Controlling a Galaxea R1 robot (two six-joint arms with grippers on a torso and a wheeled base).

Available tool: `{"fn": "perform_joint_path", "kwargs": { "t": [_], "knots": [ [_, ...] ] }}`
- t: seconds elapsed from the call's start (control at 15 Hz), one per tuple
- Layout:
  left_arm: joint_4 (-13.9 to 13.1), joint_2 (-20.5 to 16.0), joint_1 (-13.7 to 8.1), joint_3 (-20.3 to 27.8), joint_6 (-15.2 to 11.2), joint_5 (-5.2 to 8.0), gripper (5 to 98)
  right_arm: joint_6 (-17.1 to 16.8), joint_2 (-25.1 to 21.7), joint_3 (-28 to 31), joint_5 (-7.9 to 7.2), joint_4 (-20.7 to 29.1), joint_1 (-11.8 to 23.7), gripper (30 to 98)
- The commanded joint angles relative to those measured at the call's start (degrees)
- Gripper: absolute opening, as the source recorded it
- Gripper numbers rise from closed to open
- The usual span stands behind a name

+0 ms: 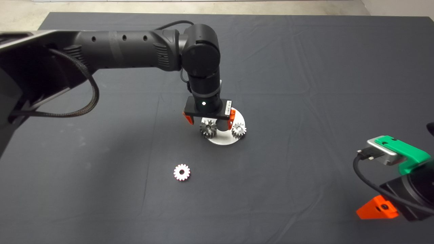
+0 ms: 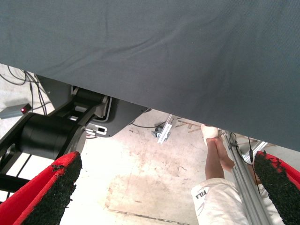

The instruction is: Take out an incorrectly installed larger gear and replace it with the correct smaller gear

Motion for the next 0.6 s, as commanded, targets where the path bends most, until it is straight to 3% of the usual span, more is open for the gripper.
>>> {"fn": "perform_joint_path", "kwargs": {
  "t": [0.0, 0.4, 0.53],
  "knots": [
    [0.8, 0.1, -0.4, -1.1, 1.1, 1.83, 97.6, -0.1, 0.0, 0.2, -3.30, 1.8, 0.9, 96.9],
    [0.9, 0.8, -0.2, -2.0, 2.4, 1.57, 97.6, -0.1, 0.0, 0.1, -3.30, 1.9, 0.9, 96.9],
    [1.0, 1.0, 1.0, -2.6, 3.1, 1.57, 97.6, -0.1, 0.0, 0.1, -3.30, 1.9, 0.9, 96.9]
  ]
}}
